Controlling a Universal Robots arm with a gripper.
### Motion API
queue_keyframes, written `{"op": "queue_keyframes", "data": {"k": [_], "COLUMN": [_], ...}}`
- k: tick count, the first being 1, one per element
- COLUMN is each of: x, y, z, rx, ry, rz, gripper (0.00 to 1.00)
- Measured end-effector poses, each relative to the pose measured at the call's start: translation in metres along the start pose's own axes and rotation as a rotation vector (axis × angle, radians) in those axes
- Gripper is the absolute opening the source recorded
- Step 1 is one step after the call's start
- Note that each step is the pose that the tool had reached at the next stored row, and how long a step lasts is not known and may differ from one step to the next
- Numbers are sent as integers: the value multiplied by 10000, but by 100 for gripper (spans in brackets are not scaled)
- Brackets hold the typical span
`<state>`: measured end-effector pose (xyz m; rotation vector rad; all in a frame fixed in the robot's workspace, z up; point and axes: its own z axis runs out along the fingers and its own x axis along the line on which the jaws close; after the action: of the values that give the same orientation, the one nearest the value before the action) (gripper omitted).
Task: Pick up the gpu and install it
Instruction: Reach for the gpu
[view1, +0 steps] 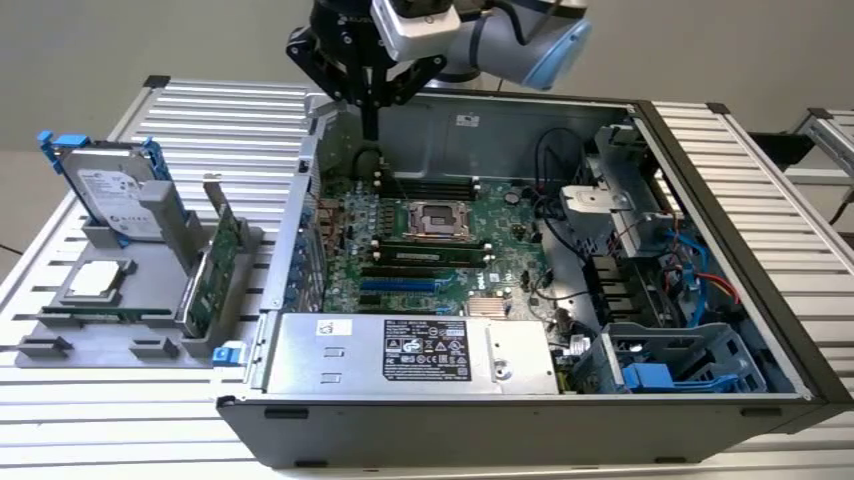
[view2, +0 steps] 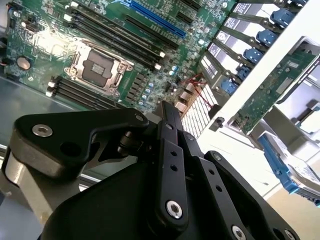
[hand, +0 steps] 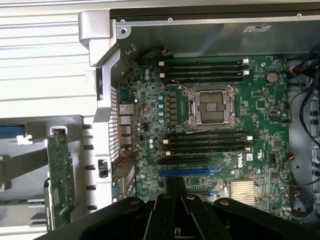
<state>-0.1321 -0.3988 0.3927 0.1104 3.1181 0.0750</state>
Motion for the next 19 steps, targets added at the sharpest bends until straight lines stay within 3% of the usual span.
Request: {"op": "queue_keyframes", "data": {"k": [19], "x": [207], "y": [-20], "z": [-4], "rx": [-2], "ry": [-1], "rz": [1], "gripper": [0]}}
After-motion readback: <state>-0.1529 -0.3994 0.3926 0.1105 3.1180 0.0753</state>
